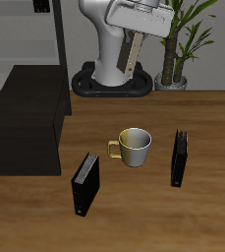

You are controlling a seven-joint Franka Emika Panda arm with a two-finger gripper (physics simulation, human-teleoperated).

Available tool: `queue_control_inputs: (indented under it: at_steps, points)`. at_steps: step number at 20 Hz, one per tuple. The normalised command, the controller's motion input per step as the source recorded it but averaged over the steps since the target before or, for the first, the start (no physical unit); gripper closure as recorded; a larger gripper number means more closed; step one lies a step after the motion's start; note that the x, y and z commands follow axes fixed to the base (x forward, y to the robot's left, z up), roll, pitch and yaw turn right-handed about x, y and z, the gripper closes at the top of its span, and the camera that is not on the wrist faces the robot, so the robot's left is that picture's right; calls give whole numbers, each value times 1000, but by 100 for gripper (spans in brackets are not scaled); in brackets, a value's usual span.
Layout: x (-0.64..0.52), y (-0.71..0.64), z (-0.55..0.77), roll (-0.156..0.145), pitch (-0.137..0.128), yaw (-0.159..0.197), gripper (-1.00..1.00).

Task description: Place the yellow book flat on top of the shelf

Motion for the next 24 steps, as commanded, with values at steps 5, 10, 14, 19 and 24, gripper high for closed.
queue_control_inputs:
  at_steps: [5,10,14,19,24]
  points:
    - [-56,-390,258,-136,-37,-2,100]
    - [-8,-379,185,-124,-17,11,100]
    - [0,-452,104,-126,-19,7,100]
    - [-40,-446,203,-118,-22,-27,100]
    - [32,-509,98,-112,-18,5,100]
